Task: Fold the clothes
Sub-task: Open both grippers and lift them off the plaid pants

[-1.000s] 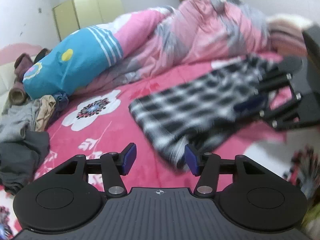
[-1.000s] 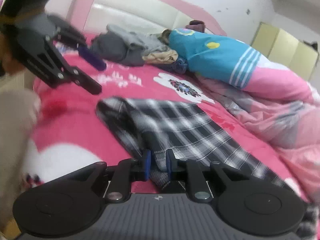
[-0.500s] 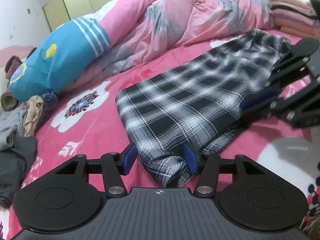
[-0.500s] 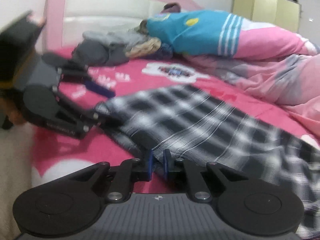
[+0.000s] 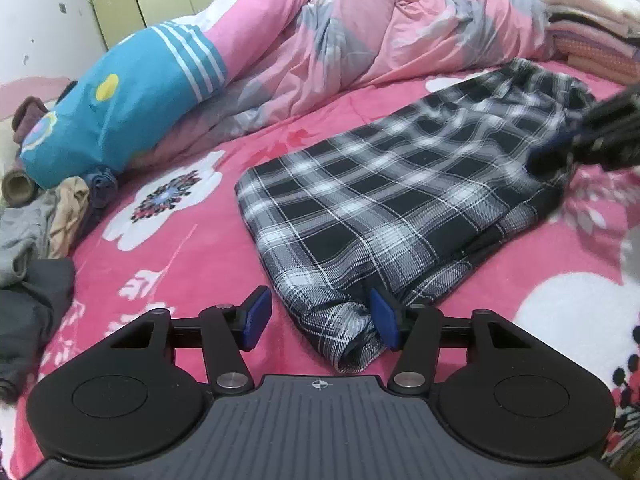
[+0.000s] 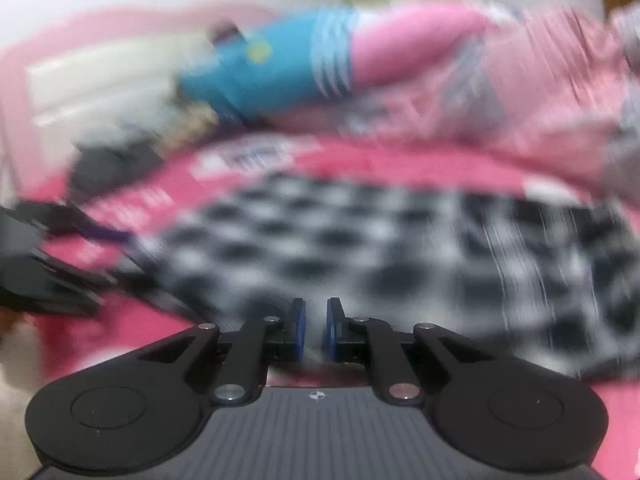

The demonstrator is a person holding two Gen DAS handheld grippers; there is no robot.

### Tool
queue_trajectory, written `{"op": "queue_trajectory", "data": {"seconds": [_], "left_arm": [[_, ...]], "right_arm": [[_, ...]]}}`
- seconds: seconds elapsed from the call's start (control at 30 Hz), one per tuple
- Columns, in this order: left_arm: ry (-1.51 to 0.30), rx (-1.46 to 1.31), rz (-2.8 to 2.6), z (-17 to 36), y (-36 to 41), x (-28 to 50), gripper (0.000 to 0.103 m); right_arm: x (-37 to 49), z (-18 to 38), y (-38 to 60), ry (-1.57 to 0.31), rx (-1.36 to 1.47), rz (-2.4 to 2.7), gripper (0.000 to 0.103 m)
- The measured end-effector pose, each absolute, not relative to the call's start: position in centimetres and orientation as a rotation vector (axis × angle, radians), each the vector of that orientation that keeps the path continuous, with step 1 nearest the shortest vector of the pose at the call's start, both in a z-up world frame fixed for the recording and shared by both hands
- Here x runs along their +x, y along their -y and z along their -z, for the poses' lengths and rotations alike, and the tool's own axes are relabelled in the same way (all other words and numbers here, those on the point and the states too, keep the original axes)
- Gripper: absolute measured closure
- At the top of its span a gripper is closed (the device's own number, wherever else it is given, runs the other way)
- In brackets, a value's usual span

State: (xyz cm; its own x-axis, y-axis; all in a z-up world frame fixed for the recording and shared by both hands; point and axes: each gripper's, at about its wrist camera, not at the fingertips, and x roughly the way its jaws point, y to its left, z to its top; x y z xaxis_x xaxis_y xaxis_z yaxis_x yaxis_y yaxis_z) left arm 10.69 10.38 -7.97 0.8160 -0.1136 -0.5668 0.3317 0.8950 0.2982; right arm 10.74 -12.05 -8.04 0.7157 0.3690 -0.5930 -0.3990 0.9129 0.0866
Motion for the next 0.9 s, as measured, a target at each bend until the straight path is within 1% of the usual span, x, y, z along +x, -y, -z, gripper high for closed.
{"op": "queue_trajectory", "data": {"seconds": [0.07,0.13,0.17,0.2,0.27,0.3,0.37,0.4,0.43,0.47,0.5,0.53,0.6,0.73,0.8,0.87,0.9], "left_arm": [[-0.571,0.408,0.228,7.8,-10.2,10.4,0.046],[-0.57,0.413,0.211,7.5,-10.1,10.0,0.046],[-0.565,0.402,0.199,7.0,-10.0,9.5,0.045],[-0.556,0.376,0.184,6.5,-10.0,9.0,0.044],[-0.539,0.324,0.154,5.6,-10.0,8.1,0.034],[-0.533,0.294,0.142,5.3,-9.9,7.7,0.032],[-0.532,0.222,0.125,5.1,-9.1,7.2,0.022],[-0.532,0.185,0.117,5.1,-8.7,6.9,0.019],[-0.531,0.149,0.109,5.0,-8.2,6.7,0.015],[-0.53,0.113,0.1,4.9,-7.8,6.5,0.009],[-0.529,0.077,0.092,4.9,-7.4,6.2,0.006],[-0.528,0.04,0.083,4.8,-7.0,6.0,0.005],[-0.538,0.011,0.083,5.1,-5.8,5.7,0.004],[-0.577,0.027,0.085,5.6,-3.4,5.6,0.002],[-0.58,-0.004,0.082,5.7,-2.8,5.2,0.001],[-0.588,-0.06,0.08,5.8,-2.4,4.9,0.0],[-0.593,-0.086,0.077,5.9,-2.2,4.7,0.0]], "right_arm": [[10.9,9.2,12.9,-0.648,0.003,-0.436,0.09],[10.4,8.0,14.3,-0.629,0.099,-0.441,0.09],[9.9,7.4,15.1,-0.599,0.151,-0.446,0.088],[9.3,7.1,15.8,-0.57,0.165,-0.438,0.084],[8.2,6.7,17.1,-0.512,0.184,-0.419,0.082],[7.9,6.8,17.8,-0.511,0.19,-0.404,0.081],[7.5,7.3,18.8,-0.519,0.192,-0.36,0.08],[7.4,7.5,19.0,-0.52,0.177,-0.329,0.079],[7.2,7.7,19.2,-0.52,0.161,-0.298,0.077],[7.1,8.1,19.4,-0.522,0.14,-0.266,0.071],[7.0,8.5,19.5,-0.526,0.118,-0.234,0.064],[6.8,8.9,19.6,-0.525,0.101,-0.212,0.063],[6.4,9.7,20.1,-0.523,0.099,-0.188,0.058],[6.4,10.6,21.4,-0.505,0.177,-0.213,0.054],[6.1,10.7,21.9,-0.493,0.203,-0.239,0.044],[6.1,11.0,22.3,-0.482,0.222,-0.278,0.037],[6.1,10.9,22.2,-0.478,0.229,-0.285,0.036]]}}
